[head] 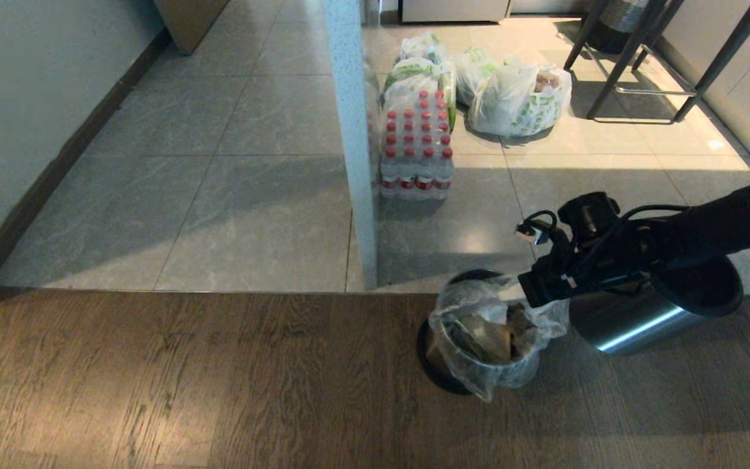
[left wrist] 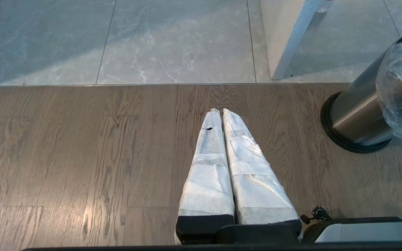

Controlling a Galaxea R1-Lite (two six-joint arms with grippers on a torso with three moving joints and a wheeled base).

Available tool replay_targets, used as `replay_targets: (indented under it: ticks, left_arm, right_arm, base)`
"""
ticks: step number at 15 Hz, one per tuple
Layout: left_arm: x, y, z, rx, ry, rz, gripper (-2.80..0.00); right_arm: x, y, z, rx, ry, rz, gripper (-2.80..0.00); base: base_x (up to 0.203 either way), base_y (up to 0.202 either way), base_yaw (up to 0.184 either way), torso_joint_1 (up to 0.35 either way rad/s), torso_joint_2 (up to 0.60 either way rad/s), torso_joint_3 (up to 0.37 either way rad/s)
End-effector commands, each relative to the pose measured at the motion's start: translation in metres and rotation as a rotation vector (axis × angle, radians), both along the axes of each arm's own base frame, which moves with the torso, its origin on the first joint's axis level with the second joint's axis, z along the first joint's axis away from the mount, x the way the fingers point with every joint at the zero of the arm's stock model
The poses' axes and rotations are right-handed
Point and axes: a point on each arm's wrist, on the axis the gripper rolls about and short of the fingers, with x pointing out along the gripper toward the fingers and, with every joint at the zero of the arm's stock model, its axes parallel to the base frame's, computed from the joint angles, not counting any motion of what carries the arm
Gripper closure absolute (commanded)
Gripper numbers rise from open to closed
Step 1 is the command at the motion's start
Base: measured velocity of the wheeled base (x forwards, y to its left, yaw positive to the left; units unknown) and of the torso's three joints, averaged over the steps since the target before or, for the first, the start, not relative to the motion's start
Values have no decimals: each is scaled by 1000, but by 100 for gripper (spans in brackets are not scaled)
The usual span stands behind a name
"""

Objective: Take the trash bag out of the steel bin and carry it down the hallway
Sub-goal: Pick up the trash bag

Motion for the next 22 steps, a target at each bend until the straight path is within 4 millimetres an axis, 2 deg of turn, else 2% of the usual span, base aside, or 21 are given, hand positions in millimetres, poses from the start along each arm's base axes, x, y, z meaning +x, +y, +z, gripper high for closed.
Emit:
replay_targets:
  ticks: [1,4,7,10,11,16,18,22]
  left_arm:
    - [0,0,0,-1,0,0,0]
    - [0,0,0,-1,2,0,0]
    - [0,0,0,-1,2,0,0]
    - [0,0,0,-1,2,0,0]
    - [0,0,0,-1,2,0,0]
    - [0,0,0,-1,2,0,0]
    - [0,0,0,-1,1,0,0]
    - [0,0,0,-1,0,0,0]
  right_arm:
    - [-16,3,5,-11,12,8,0]
    - [-30,15,-5,-33,38,51,0]
    - [-31,22,-23,-114,61,58,0]
    - [-31,22,-26,-122,66,59,0]
    - [-30,21,-24,-122,54,62,-280]
    - [-32,20,-11,-114,-41,62,-280]
    - [-44,12,-7,-124,-34,50,-280]
    - [-77,-6,-24,-258,71,-29,-280]
  base:
    - [0,0,0,0,0,0]
    - [0,0,0,0,0,0]
    - [0,0,0,0,0,0]
    - [0,0,0,0,0,0]
    - [0,0,0,0,0,0]
    - [0,0,0,0,0,0]
    - [0,0,0,0,0,0]
    - [0,0,0,0,0,0]
